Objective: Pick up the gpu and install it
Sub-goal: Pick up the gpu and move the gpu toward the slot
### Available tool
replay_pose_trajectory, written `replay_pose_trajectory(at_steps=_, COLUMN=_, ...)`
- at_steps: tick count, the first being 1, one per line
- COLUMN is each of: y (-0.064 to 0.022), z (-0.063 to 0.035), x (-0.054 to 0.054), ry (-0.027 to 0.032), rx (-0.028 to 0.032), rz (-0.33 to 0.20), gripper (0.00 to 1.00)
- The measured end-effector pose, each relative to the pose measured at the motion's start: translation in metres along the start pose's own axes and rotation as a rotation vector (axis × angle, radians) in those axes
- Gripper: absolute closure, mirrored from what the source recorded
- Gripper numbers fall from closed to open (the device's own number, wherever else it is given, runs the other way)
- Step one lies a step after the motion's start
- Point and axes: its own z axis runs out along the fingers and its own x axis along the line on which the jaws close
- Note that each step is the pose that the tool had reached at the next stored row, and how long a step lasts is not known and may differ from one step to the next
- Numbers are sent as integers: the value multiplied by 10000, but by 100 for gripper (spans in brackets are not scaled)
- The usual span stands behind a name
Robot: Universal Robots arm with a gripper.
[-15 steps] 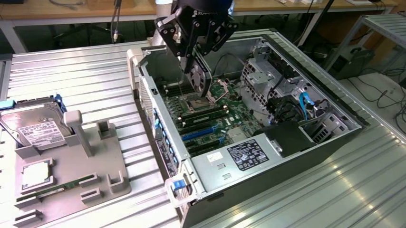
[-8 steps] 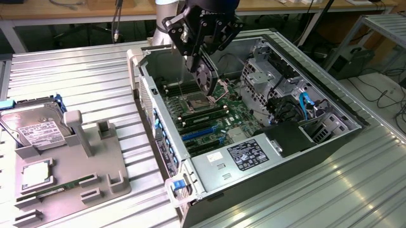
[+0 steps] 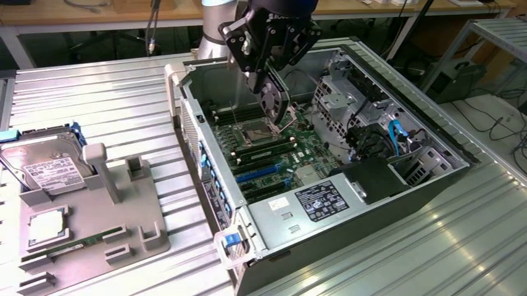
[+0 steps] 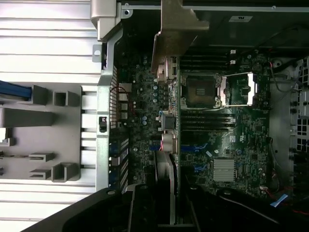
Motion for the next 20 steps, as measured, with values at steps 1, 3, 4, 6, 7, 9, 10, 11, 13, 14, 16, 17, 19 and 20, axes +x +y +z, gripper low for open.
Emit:
replay_pose_trajectory(at_steps=1, y=0, z=4, x=-3, ry=-57, rx=3, rz=-5, gripper=72)
replay_pose_trajectory(at_steps=3, y=-1, z=8, x=-13, ry=-85, rx=1, rz=-8, gripper=72)
replay_pose_trajectory(at_steps=4, y=-1, z=10, x=-22, ry=-87, rx=0, rz=-8, gripper=72)
replay_pose_trajectory(at_steps=6, y=-1, z=10, x=-46, ry=-87, rx=3, rz=-4, gripper=72)
replay_pose_trajectory(at_steps=7, y=-2, z=11, x=-61, ry=-88, rx=1, rz=2, gripper=72)
replay_pose_trajectory(at_steps=9, y=-3, z=13, x=-93, ry=-89, rx=2, rz=10, gripper=72)
replay_pose_trajectory(at_steps=10, y=-3, z=13, x=-113, ry=-89, rx=3, rz=13, gripper=72)
replay_pose_trajectory(at_steps=11, y=-4, z=14, x=-128, ry=-89, rx=2, rz=15, gripper=72)
replay_pose_trajectory(at_steps=13, y=-4, z=16, x=-166, ry=-90, rx=14, rz=19, gripper=72)
replay_pose_trajectory(at_steps=14, y=-5, z=18, x=-183, ry=-90, rx=31, rz=30, gripper=72)
replay_pose_trajectory(at_steps=16, y=-4, z=24, x=-213, ry=-98, rx=79, rz=92, gripper=72)
replay_pose_trajectory(at_steps=17, y=-3, z=26, x=-226, ry=-105, rx=122, rz=124, gripper=72)
replay_pose_trajectory(at_steps=19, y=1, z=29, x=-255, ry=-127, rx=260, rz=180, gripper=72)
replay_pose_trajectory(at_steps=20, y=4, z=30, x=-271, ry=-140, rx=352, rz=199, gripper=72)
